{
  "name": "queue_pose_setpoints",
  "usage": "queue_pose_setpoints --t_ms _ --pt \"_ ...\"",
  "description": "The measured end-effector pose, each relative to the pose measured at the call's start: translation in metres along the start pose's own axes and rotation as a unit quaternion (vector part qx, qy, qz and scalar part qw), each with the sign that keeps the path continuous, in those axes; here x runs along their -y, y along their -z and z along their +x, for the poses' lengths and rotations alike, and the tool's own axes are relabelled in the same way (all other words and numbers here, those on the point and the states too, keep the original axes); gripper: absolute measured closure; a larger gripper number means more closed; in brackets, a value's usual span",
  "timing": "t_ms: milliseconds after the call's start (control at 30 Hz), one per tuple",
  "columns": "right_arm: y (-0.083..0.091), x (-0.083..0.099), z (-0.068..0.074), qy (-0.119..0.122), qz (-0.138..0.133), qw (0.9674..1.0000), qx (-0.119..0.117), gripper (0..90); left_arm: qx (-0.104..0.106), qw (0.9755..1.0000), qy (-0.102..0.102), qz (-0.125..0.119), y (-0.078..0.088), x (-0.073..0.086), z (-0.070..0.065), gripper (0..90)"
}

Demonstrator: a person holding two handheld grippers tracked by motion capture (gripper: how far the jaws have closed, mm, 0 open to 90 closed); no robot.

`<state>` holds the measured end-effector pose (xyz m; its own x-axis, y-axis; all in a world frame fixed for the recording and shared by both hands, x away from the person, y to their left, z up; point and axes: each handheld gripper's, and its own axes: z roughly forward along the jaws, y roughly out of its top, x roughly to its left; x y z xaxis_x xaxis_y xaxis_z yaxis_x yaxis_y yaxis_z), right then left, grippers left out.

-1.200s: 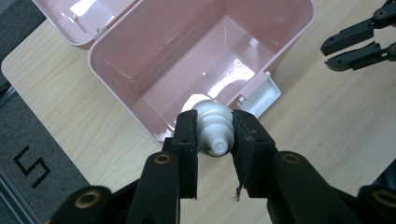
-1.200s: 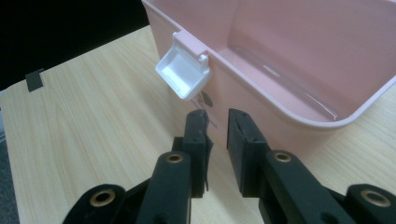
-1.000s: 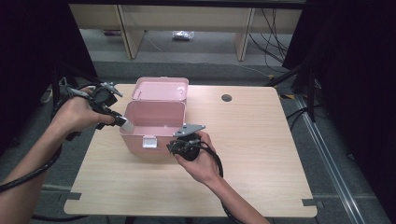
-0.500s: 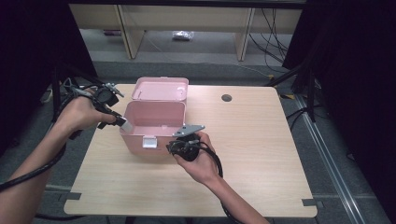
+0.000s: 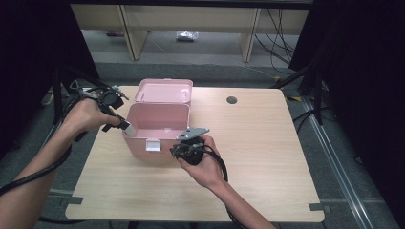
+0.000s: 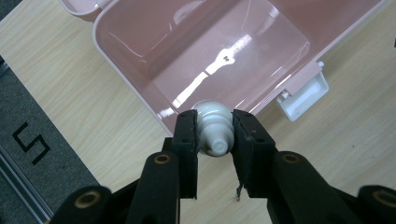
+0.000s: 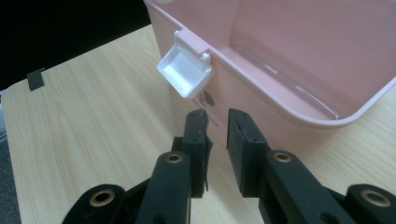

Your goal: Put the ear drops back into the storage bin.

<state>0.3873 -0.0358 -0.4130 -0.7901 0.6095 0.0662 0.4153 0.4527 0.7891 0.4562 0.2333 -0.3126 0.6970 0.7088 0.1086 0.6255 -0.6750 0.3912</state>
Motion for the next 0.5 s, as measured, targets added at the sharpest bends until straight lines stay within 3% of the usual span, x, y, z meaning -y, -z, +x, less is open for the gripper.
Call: queue_pose_setpoints --t_ms 300,500 --pt "0.0 0.001 0.001 -0.009 0.002 1.0 -0.001 78.3 -0.001 1.0 0.001 -0.001 -0.006 -0.001 -0.001 71.4" --pt "0.0 0.001 0.0 0.0 0.001 1.0 0.0 78.3 0.004 0.9999 -0.001 0.01 -0.011 -0.001 -0.001 71.4"
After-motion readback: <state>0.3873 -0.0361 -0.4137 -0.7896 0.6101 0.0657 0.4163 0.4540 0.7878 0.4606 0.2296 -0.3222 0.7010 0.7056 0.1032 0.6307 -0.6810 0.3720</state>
